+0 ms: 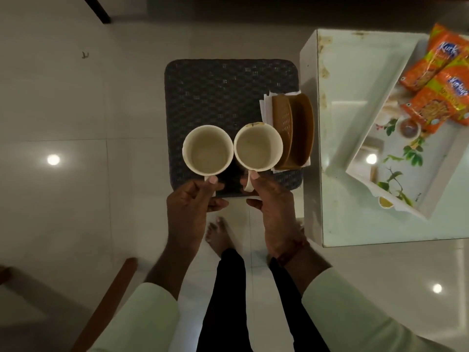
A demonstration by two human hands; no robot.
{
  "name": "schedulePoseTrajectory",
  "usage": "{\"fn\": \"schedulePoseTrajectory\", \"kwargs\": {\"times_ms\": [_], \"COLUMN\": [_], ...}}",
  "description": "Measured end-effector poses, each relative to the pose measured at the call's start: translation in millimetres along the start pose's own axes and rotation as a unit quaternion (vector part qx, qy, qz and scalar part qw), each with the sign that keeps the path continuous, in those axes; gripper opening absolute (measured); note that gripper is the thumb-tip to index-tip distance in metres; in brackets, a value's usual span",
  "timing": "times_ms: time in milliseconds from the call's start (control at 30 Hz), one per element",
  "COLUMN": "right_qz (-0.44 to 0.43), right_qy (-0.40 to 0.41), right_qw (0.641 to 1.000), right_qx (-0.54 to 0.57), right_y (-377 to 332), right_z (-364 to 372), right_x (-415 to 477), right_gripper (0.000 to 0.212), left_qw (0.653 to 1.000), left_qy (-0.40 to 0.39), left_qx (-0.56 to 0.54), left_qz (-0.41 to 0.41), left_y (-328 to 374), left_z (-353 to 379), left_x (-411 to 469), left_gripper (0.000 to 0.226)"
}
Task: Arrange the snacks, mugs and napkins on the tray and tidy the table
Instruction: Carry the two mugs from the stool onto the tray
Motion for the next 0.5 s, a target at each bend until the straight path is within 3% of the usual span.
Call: {"fn": "schedulePoseTrajectory", "kwargs": {"times_ms": [300, 500], "right_qz": [-0.027, -0.045], "right_qy": [-0.025, 0.004], "right_qw": [0.997, 0.999], "right_qx": [0.062, 0.010], "right_y": [-11.0, -58.5], "right_z": [6.6, -17.6], "right_x": [-15.8, -67.6], "right_gripper": [0.027, 0.035], "left_qw": [0.997, 0.993], "left_qy": [0.001, -0.004], "left_qx": [0.066, 0.100], "left_qz": [0.038, 0.064], "left_y": [21.0, 72.0], "left_z": [-5.6, -9.7], "left_x": [-16.8, -71.9], "left_gripper": [0.034, 0.039]}}
Point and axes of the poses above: each hand's wrist, its own x-axis towards the middle knuckle, its own z-axis out of the palm, y = z × x, the point moved 7 cm from there along x, towards the middle knuckle, and after that the axes turned 2 degrees about -y, right-handed, at the moved point
